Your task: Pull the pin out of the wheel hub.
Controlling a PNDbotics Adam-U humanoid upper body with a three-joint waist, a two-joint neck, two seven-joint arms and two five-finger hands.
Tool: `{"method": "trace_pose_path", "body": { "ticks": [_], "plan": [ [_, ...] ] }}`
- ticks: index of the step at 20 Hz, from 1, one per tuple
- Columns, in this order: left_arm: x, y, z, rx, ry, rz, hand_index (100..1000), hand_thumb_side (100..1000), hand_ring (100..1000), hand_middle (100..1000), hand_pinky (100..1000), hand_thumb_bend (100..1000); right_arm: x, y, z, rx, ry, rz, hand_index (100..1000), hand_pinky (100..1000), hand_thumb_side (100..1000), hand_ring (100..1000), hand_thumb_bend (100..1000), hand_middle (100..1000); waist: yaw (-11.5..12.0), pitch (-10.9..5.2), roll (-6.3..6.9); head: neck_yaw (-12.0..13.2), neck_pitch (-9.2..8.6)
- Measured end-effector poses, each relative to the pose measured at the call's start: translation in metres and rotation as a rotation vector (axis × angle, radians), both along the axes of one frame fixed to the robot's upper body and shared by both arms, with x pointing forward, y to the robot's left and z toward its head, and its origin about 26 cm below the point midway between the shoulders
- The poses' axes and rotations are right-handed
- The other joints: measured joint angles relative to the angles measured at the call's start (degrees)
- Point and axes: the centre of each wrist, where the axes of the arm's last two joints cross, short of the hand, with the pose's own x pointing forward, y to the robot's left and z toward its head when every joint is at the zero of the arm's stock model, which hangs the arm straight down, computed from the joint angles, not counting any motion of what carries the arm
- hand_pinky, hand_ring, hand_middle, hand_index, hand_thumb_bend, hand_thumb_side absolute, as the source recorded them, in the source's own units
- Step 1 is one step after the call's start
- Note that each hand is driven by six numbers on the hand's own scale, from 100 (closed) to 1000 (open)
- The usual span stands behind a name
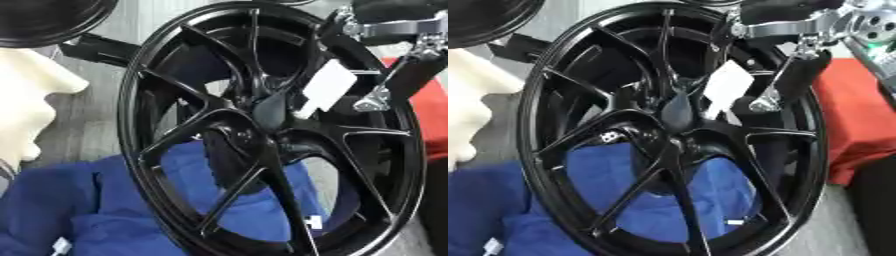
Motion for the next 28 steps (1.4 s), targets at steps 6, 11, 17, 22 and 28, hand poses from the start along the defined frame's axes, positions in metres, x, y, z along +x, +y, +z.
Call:
{"method": "trace_pose_path", "body": {
  "ticks": [6, 11, 17, 22, 28],
  "plan": [
    [0.0, 0.0, 0.0, 0.0, 0.0, 0.0, 745, 599, 764, 700, 781, 517, 0.0, 0.0, 0.0, 0.039, -0.002, -0.002, 540, 794, 100, 736, 100, 524, -0.07, 0.0, 0.0, 0.0, 0.0],
    [0.0, 0.0, 0.0, 0.0, 0.0, 0.0, 746, 601, 764, 700, 782, 516, -0.004, 0.001, 0.005, 0.078, -0.02, 0.007, 516, 786, 100, 713, 100, 500, -0.17, -0.02, 0.0, 0.03, 0.01],
    [0.0, 0.0, -0.001, 0.0, 0.002, 0.001, 745, 600, 763, 700, 782, 515, -0.01, 0.002, 0.014, 0.107, -0.048, 0.013, 498, 783, 100, 697, 100, 482, -0.38, -0.06, -0.01, 0.2, 0.03],
    [-0.001, 0.001, -0.002, 0.0, 0.007, 0.003, 745, 600, 763, 701, 782, 516, -0.015, 0.001, 0.024, 0.122, -0.066, 0.013, 486, 781, 100, 688, 100, 470, -0.55, -0.16, -0.02, 0.44, 0.04],
    [-0.001, 0.001, -0.003, -0.001, 0.008, 0.007, 746, 600, 763, 701, 782, 516, -0.026, -0.011, 0.045, 0.21, -0.134, -0.027, 489, 783, 100, 685, 100, 485, -1.18, -0.27, 0.0, 0.89, 0.5]
  ]
}}
